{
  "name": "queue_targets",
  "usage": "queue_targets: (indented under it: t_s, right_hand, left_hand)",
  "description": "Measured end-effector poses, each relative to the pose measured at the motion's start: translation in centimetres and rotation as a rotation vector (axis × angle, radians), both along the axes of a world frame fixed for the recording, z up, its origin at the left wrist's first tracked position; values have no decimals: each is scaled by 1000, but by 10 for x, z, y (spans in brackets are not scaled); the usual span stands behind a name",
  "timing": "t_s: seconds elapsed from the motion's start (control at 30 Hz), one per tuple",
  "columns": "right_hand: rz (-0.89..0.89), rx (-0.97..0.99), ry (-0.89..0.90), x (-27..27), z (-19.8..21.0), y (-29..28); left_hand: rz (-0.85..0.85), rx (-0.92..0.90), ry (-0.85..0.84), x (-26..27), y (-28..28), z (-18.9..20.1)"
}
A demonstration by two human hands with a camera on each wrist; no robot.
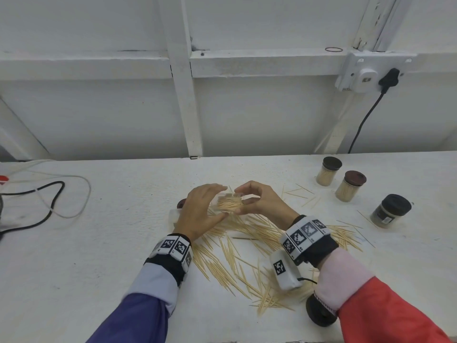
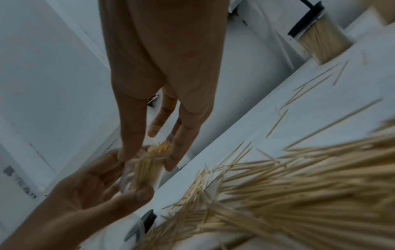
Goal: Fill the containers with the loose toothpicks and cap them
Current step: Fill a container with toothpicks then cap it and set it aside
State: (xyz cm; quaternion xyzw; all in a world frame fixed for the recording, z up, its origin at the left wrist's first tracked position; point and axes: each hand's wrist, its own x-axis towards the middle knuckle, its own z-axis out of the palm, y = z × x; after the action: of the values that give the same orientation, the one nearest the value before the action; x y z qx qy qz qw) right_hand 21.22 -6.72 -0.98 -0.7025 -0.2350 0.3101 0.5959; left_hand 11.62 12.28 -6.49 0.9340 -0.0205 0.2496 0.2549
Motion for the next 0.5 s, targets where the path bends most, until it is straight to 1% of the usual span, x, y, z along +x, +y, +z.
queue_targets:
  t_s: [0.1, 0.17, 0.2, 0.23, 0.33, 0.4, 0.43, 0.5]
  right_hand:
    - [58, -16, 32, 3, 1, -4]
    - [99, -81, 66, 9, 2, -9]
    - [112, -164, 26, 13, 3, -12]
    - [122, -292, -59, 17, 4, -15]
    - [194, -802, -372, 22, -1, -25]
    - [299, -1070, -523, 16, -9, -29]
    - [342, -1139, -568, 12, -13, -29]
    - [376, -1169, -629, 3, -19, -30]
  left_hand:
    - [-24, 11, 15, 0, -1, 0]
    - [-15, 4, 31, -1, -1, -1]
    - [-3, -1, 37, -1, -1, -1]
    - [11, -10, 44, -1, -1, -1]
    - [31, -31, 66, -2, -1, 0]
    - [31, -34, 83, -2, -2, 1]
    - [31, -35, 92, -2, -2, 1]
    - [31, -41, 101, -3, -2, 0]
